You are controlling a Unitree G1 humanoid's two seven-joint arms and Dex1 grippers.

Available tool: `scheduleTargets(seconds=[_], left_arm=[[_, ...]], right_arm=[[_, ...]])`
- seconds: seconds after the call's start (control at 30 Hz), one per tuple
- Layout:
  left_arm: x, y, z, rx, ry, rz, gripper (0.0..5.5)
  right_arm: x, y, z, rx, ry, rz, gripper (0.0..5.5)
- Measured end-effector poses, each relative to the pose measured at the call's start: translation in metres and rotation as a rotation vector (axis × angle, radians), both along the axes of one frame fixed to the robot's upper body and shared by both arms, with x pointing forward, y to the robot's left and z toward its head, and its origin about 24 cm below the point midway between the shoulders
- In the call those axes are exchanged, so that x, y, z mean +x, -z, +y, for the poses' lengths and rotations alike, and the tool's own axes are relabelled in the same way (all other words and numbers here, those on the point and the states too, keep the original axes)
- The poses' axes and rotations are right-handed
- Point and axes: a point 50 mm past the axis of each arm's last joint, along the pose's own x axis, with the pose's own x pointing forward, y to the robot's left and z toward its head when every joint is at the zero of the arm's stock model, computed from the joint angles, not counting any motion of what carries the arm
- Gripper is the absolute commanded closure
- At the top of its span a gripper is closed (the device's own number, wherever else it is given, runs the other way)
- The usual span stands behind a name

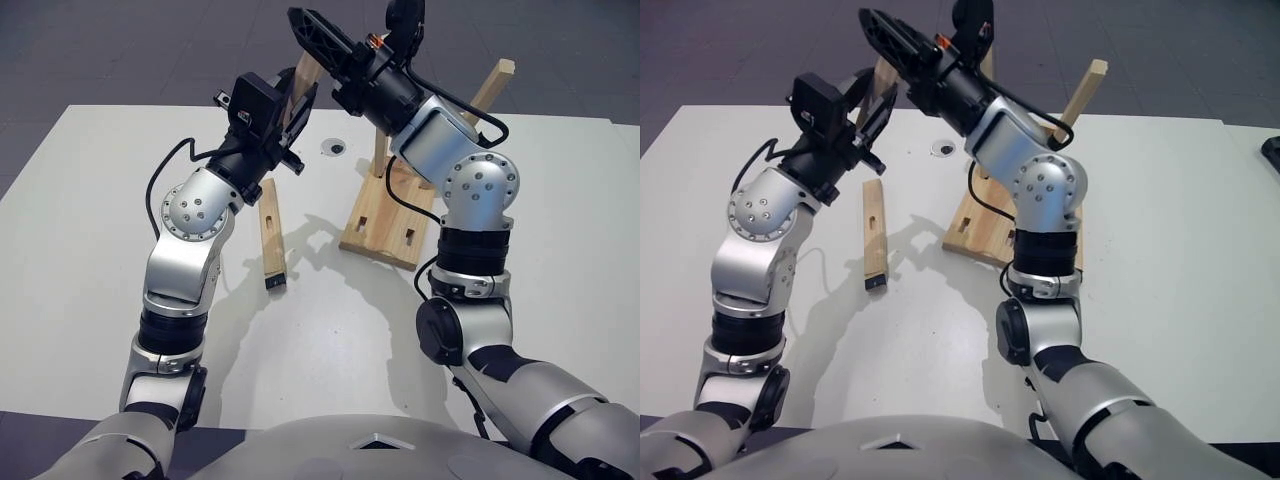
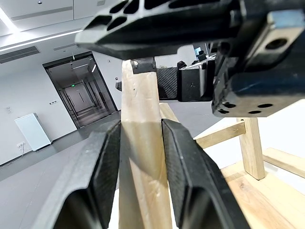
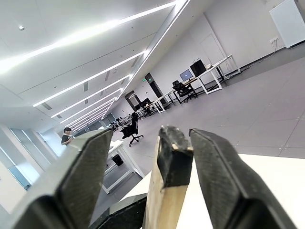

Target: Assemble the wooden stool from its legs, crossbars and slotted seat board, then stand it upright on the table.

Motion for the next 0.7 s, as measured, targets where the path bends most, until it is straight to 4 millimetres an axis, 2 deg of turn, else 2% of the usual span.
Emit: scheduleTargets(seconds=[0.37,0.57,0.6,0.7], left_arm=[[0.0,0.0,-0.001,-0.004,0.002,-0.005,4.22],[-0.001,0.001,-0.002,-0.005,0.005,-0.003,4.22],[-0.001,0.001,-0.002,-0.003,0.006,-0.002,3.93],[-0.001,0.005,-0.004,0.01,-0.015,0.001,3.52]], right_arm=[[-0.001,0.006,0.002,-0.012,-0.014,0.039,4.86],[-0.002,0.007,0.0,-0.003,-0.023,0.044,4.94],[-0.002,0.008,-0.001,-0.002,-0.023,0.046,4.94],[-0.004,0.012,-0.001,-0.006,-0.034,0.06,5.09]])
